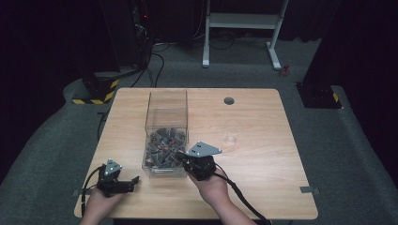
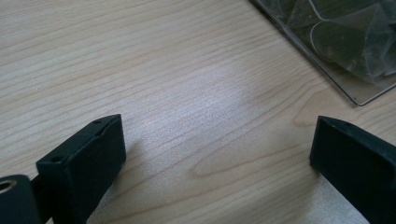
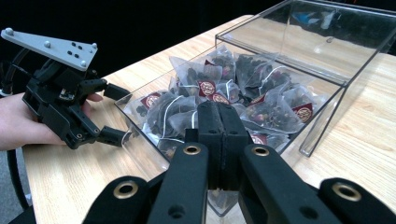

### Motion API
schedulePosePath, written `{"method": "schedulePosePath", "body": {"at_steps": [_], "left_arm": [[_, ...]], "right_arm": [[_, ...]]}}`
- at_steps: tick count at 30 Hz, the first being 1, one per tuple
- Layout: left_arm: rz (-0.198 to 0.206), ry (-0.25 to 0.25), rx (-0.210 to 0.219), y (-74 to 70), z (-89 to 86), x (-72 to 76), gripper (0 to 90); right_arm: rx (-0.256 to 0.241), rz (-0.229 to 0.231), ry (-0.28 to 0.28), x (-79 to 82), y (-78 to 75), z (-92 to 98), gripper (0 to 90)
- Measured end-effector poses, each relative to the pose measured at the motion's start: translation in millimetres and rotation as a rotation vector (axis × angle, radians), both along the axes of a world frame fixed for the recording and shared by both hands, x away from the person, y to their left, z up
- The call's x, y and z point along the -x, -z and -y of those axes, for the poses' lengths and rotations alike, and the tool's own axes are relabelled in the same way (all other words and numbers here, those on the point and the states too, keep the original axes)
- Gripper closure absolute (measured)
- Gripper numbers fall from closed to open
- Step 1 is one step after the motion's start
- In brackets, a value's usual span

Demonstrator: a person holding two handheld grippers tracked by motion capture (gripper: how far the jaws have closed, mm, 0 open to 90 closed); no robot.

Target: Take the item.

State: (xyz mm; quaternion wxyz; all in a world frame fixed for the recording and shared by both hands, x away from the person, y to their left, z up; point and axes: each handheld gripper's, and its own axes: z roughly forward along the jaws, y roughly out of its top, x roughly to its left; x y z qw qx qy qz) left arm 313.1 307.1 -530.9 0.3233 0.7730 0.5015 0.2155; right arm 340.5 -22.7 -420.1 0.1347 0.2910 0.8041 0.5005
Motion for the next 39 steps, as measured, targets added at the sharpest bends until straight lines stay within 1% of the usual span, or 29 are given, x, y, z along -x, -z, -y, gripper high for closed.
{"method": "schedulePosePath", "body": {"at_steps": [9, 17, 28, 39], "left_arm": [[0.000, 0.000, 0.000, 0.0, 0.0, 0.0, 3.8], [0.000, 0.000, 0.000, 0.0, 0.0, 0.0, 3.8], [0.000, 0.000, 0.000, 0.0, 0.0, 0.0, 3.8], [0.001, 0.000, 0.000, 0.0, 0.0, 0.0, 3.8]], "right_arm": [[-0.030, 0.021, 0.023, 0.2, -5.6, 11.4, 90.0], [-0.042, 0.031, 0.054, 0.0, -9.6, 25.6, 90.0], [-0.050, 0.040, 0.107, -2.6, -11.2, 47.6, 90.0], [-0.050, 0.040, 0.138, -3.3, -9.8, 61.3, 90.0]]}}
